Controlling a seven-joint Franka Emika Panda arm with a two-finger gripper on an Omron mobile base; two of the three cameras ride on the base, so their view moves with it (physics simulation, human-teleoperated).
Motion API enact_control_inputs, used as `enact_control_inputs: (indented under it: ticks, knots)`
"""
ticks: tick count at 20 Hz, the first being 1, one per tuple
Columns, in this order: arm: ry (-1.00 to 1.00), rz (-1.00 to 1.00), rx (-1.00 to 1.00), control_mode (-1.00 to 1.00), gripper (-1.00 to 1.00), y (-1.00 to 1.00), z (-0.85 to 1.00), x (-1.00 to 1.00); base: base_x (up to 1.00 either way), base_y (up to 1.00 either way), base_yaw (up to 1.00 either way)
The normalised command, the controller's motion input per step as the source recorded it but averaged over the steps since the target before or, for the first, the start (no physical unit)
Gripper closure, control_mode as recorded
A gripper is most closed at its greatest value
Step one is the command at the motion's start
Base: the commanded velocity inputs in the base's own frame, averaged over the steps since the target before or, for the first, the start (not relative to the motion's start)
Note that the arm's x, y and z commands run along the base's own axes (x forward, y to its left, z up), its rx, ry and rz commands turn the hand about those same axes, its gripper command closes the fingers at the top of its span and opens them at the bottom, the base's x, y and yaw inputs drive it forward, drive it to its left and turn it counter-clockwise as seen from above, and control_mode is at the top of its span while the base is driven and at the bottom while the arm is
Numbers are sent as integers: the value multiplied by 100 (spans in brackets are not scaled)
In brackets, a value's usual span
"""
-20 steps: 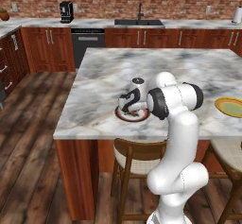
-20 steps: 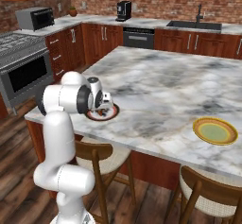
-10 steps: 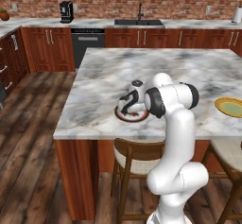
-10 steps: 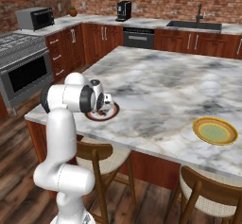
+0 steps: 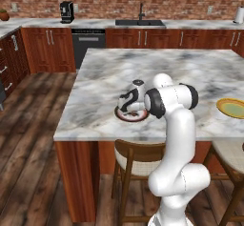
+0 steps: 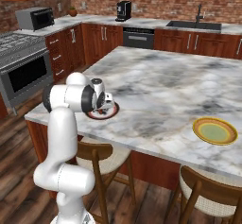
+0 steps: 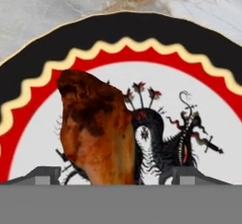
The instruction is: Transport the chicken drumstick and sweet potato to the fridge. Place the chicken drumstick on the rack containing meat and place the sweet potato on the rack containing the vegetable, ensuring meats and vegetables are on different racks.
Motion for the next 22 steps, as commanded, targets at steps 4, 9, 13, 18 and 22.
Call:
enact_control_inputs:
  ticks: [4, 9, 13, 18, 22]
  knots:
    - [1, 0, 6, -100, 100, 0, -42, 0, 0, 0, 0]
    - [1, 0, 6, -100, 100, 3, -39, 0, 0, 0, 0]
    - [-1, -7, 0, -100, 100, 9, 0, -26, 0, 0, 0]
    - [0, -9, 0, -100, 100, 10, -22, -15, 0, 0, 0]
    - [0, -13, 0, -100, 100, 2, -1, -13, 0, 0, 0]
